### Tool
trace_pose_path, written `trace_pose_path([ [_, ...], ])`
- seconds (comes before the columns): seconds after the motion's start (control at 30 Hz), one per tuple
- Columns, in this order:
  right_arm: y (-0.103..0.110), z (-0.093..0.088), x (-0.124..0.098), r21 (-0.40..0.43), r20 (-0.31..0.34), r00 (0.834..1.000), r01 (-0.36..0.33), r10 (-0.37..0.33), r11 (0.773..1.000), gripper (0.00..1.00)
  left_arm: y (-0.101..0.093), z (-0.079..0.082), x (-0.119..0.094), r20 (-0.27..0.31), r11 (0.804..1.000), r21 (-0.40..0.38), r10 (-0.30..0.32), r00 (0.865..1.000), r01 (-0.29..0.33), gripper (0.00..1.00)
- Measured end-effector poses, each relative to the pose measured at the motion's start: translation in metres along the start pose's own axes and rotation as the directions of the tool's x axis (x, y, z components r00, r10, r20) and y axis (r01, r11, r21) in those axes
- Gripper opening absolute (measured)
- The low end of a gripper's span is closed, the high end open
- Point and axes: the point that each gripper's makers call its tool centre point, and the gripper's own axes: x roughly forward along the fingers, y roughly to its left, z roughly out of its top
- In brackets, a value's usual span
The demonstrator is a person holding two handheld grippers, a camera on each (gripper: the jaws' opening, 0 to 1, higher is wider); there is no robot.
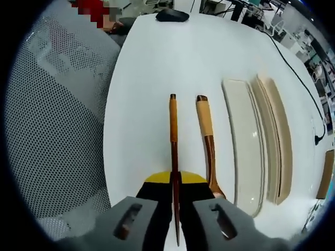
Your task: Arrange the utensils inside the cutlery case until each visible utensil rests in its matching compartment.
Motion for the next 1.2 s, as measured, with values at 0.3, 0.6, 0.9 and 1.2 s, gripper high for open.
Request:
trace_pose_path([
  [0.3, 0.002, 0.001, 0.000, 0.001, 0.011, 1.000, -0.013, 0.013, 1.000, 0.00, 0.001, 0.000, 0.000, 0.000, 1.000, 0.000, 0.000, 1.000, 0.000, 0.55],
  [0.6, -0.001, 0.001, -0.009, -0.010, 0.019, 1.000, -0.012, 0.013, 1.000, 0.00, 0.003, 0.000, -0.001, 0.003, 1.000, -0.002, 0.006, 1.000, -0.006, 0.55],
  [0.9, -0.001, 0.004, -0.021, -0.028, 0.009, 1.000, -0.008, 0.008, 1.000, 0.00, 0.001, 0.000, 0.000, -0.003, 1.000, 0.005, 0.002, 1.000, -0.002, 0.55],
  [1.2, -0.009, 0.005, -0.035, -0.044, -0.003, 1.000, 0.015, -0.015, 0.999, 0.00, 0.000, 0.000, 0.000, -0.001, 1.000, 0.009, 0.001, 1.000, -0.001, 0.55],
])
